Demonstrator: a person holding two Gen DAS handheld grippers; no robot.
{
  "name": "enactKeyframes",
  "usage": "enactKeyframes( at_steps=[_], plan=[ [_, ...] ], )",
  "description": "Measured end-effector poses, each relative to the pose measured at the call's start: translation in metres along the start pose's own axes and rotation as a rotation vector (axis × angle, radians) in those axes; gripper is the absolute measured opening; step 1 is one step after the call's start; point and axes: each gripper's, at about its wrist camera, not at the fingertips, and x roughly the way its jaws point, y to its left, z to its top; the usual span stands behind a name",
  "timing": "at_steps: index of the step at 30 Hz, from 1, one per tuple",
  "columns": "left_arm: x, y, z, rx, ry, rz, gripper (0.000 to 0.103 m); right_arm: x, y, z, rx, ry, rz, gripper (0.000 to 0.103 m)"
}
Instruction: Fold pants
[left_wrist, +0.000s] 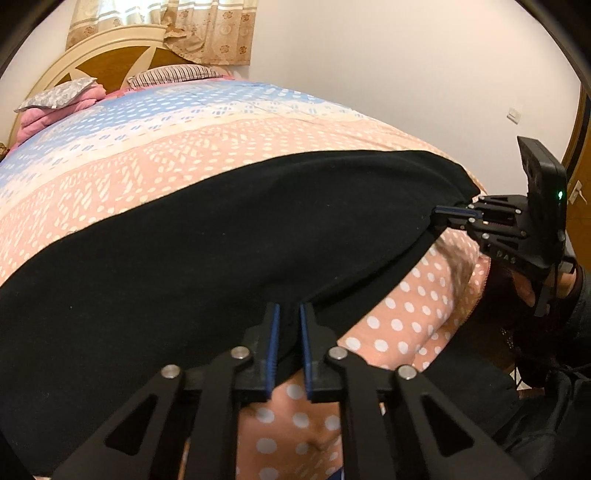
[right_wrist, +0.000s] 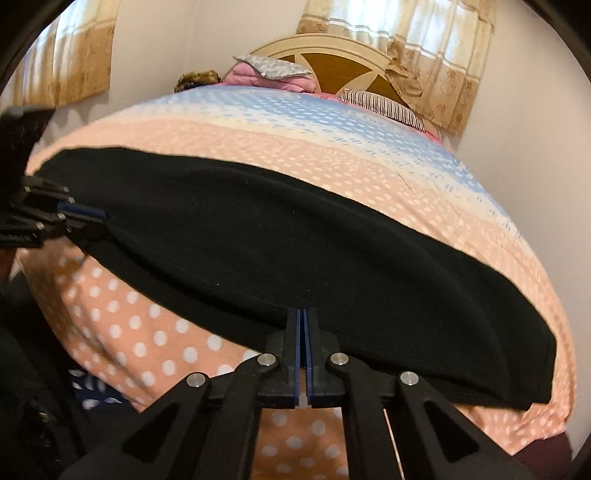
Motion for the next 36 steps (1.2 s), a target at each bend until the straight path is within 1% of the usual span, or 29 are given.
enactKeyframes(
  at_steps=[3,6,8,11,13,15,16,17,18,19,21,23,24,27,28,30,35,36],
  plan=[
    [-0.005,0.000,-0.002,-0.011,0.001,-0.017,0.007,-0.012,-0.005,-0.003,0.033,-0.008,0.020,0.000],
    [-0.008,0.002,-0.005,-0.024,0.010,-0.041,0.007,-0.017,-0.005,-0.009,0.040,-0.001,0.015,0.000],
    [-0.007,0.001,-0.007,-0.017,0.016,-0.032,0.007,-0.012,-0.007,-0.016,0.054,0.023,0.023,0.000],
    [-0.004,0.003,-0.009,-0.020,0.025,-0.017,0.007,-0.001,-0.009,-0.023,0.060,0.054,0.003,0.000],
    [-0.005,0.000,-0.009,0.010,0.010,0.014,0.007,-0.002,-0.005,-0.024,0.037,0.045,-0.002,0.000],
    [-0.006,-0.004,-0.008,0.025,0.000,0.020,0.007,-0.006,-0.001,-0.020,0.020,0.015,-0.009,0.003],
    [-0.007,-0.006,-0.006,0.032,-0.013,0.030,0.008,-0.007,0.002,-0.018,0.001,0.002,0.002,0.020],
    [-0.006,-0.009,-0.005,0.047,-0.017,0.029,0.011,-0.006,0.007,-0.017,-0.027,0.002,0.000,0.039],
    [-0.005,-0.011,-0.004,0.057,-0.013,0.032,0.016,-0.005,0.011,-0.017,-0.041,0.009,-0.003,0.070],
    [-0.004,-0.014,-0.003,0.066,-0.009,0.044,0.020,-0.005,0.013,-0.016,-0.047,0.001,0.001,0.071],
    [-0.002,-0.018,-0.002,0.089,-0.015,0.065,0.037,-0.006,0.016,-0.014,-0.046,-0.010,0.039,0.071],
    [0.000,-0.021,-0.001,0.105,-0.021,0.082,0.044,-0.007,0.021,-0.010,-0.058,-0.021,0.029,0.071],
    [0.001,-0.022,0.000,0.113,-0.024,0.084,0.045,-0.008,0.022,-0.009,-0.072,-0.038,0.021,0.069],
    [0.009,-0.025,0.004,0.131,-0.006,0.086,0.045,-0.004,0.028,-0.005,-0.087,-0.040,0.011,0.058],
    [0.014,-0.026,0.004,0.144,0.004,0.100,0.045,-0.002,0.030,-0.003,-0.103,-0.044,-0.003,0.056],
    [0.018,-0.030,0.004,0.180,0.003,0.135,0.047,0.004,0.035,0.000,-0.138,-0.045,-0.015,0.054],
    [0.020,-0.037,0.003,0.227,0.004,0.167,0.052,0.015,0.046,0.001,-0.213,-0.042,-0.033,0.051],
    [0.020,-0.038,0.003,0.239,0.002,0.177,0.052,0.016,0.049,0.001,-0.229,-0.045,-0.032,0.048]
  ],
)
